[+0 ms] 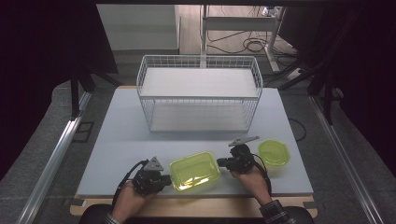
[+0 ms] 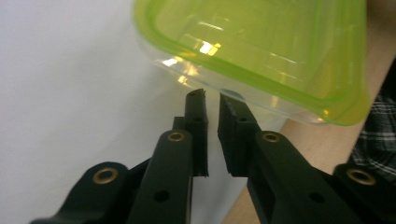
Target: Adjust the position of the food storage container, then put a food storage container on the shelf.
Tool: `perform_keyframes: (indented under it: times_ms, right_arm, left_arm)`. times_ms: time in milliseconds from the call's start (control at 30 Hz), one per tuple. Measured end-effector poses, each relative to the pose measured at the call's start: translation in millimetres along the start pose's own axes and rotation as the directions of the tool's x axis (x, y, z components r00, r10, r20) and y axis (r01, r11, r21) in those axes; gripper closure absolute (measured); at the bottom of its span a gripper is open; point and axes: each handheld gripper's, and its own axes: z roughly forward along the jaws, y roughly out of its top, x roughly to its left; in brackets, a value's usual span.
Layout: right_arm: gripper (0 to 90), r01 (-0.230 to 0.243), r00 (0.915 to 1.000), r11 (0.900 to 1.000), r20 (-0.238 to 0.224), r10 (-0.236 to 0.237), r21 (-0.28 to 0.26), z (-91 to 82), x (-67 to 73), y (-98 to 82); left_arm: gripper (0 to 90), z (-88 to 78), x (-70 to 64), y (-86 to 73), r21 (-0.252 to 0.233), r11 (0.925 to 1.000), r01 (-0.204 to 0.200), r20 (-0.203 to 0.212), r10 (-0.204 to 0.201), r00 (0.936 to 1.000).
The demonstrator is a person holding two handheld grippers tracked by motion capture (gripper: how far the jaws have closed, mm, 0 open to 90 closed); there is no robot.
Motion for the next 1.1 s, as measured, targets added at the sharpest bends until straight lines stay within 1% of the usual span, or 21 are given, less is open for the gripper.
perform_keyframes:
  times_ms: [33,67,100,133,167,200,233,267,300,333,367,400,500,567,600,633,700,767,900,1000,1100]
  right_arm:
    - [85.4,0.022,0.9994,1.000,0.025,-0.022,-0.010,-3.0,1.0,-2.4]
    - [83.9,0.032,0.9989,0.999,0.035,-0.032,-0.015,-4.3,1.3,-3.1]
    - [82.3,0.043,0.9980,0.999,0.047,-0.042,-0.023,-6.2,1.7,-3.8]
    - [82.3,0.043,0.9980,0.999,0.047,-0.042,-0.023,-6.2,1.7,-3.8]
    - [80.5,0.045,0.9974,0.998,0.057,-0.043,-0.032,-7.9,2.2,-4.4]
    - [77.6,0.052,0.9968,0.998,0.063,-0.050,-0.040,-10.0,1.6,-5.5]
    - [70.6,0.059,0.9961,0.997,0.070,-0.055,-0.052,-13.4,1.4,-7.6]
    - [70.6,0.059,0.9961,0.997,0.070,-0.055,-0.052,-13.4,1.4,-7.6]
    - [59.9,0.058,0.9953,0.996,0.081,-0.053,-0.063,-16.5,1.3,-9.5]
    - [59.9,0.058,0.9953,0.996,0.081,-0.053,-0.063,-16.5,1.3,-9.5]
    - [49.6,0.050,0.9954,0.996,0.085,-0.043,-0.078,-20.1,0.2,-11.4]
    - [49.6,0.050,0.9954,0.996,0.085,-0.043,-0.078,-20.1,0.2,-11.4]
    - [37.4,0.034,0.9967,0.996,0.077,-0.027,-0.087,-22.0,-1.8,-13.3]
    - [30.2,0.031,0.9975,0.996,0.066,-0.026,-0.088,-20.6,-2.6,-14.1]
    - [26.2,0.034,0.9976,0.996,0.063,-0.029,-0.081,-18.5,-2.2,-13.8]
    - [26.2,0.034,0.9976,0.996,0.063,-0.029,-0.081,-18.5,-2.2,-13.8]
    - [21.9,0.038,0.9975,0.995,0.064,-0.032,-0.093,-18.0,-1.8,-13.5]
    - [16.8,0.020,0.9994,0.994,0.032,-0.017,-0.112,-18.0,-3.3,-12.9]
    - [11.9,0.030,0.9993,0.991,0.027,-0.027,-0.128,-17.9,-2.1,-11.9]
    - [8.7,0.033,0.9993,0.990,0.019,-0.031,-0.136,-18.6,-0.2,-10.1]
    - [8.6,0.022,0.9998,0.991,0.002,-0.022,-0.132,-18.7,0.6,-8.0]
  left_arm:
    - [76.1,-3.1,2.5,-1.1,-0.011,0.9999,0.006,-0.015,-0.006,0.9999]
    - [72.1,-7.6,5.7,-2.7,-0.026,0.9996,0.010,-0.048,-0.012,0.9988]
    - [68.0,-9.7,7.1,-3.6,-0.037,0.9992,0.013,-0.063,-0.015,0.9979]
    - [62.2,-9.7,7.1,-3.6,-0.037,0.9992,0.013,-0.063,-0.015,0.9979]
    - [62.2,-12.0,9.1,-4.5,-0.049,0.9987,0.015,-0.080,-0.019,0.9966]
    - [54.9,-13.0,10.1,-4.8,-0.056,0.9983,0.019,-0.086,-0.024,0.9960]
    - [42.8,-13.8,13.0,-5.4,-0.072,0.9972,0.023,-0.098,-0.030,0.9947]
    - [37.6,-13.8,13.0,-5.4,-0.072,0.9972,0.023,-0.098,-0.030,0.9947]
    - [31.6,-13.3,15.5,-6.2,-0.083,0.9961,0.029,-0.109,-0.038,0.9933]
    - [25.7,-13.3,15.5,-6.2,-0.083,0.9961,0.029,-0.109,-0.038,0.9933]
    - [20.4,-12.7,16.2,-6.6,-0.086,0.9957,0.034,-0.115,-0.044,0.9923]
    - [20.4,-12.4,16.7,-7.0,-0.084,0.9958,0.035,-0.122,-0.045,0.9914]
    - [11.1,-12.2,16.4,-7.4,-0.086,0.9959,0.028,-0.127,-0.039,0.9911]
    - [8.9,-11.9,16.0,-7.6,-0.089,0.9959,0.019,-0.122,-0.030,0.9921]
    - [6.4,-10.1,16.1,-8.1,-0.087,0.9962,0.008,-0.128,-0.019,0.9916]
    - [6.1,-10.1,16.1,-8.1,-0.087,0.9962,0.008,-0.128,-0.019,0.9916]
    - [5.1,-8.1,16.7,-9.2,-0.083,0.9965,0.000,-0.126,-0.010,0.9920]
    - [4.0,-6.5,17.9,-10.7,-0.081,0.9966,-0.010,-0.127,0.000,0.9919]
    - [3.2,-6.6,19.4,-11.7,-0.096,0.9952,-0.017,-0.129,0.004,0.9917]
    - [3.1,-6.4,21.5,-12.6,-0.090,0.9957,-0.020,-0.137,0.008,0.9906]
    - [3.2,-5.9,22.4,-13.3,-0.078,0.9966,-0.028,-0.152,0.016,0.9883]
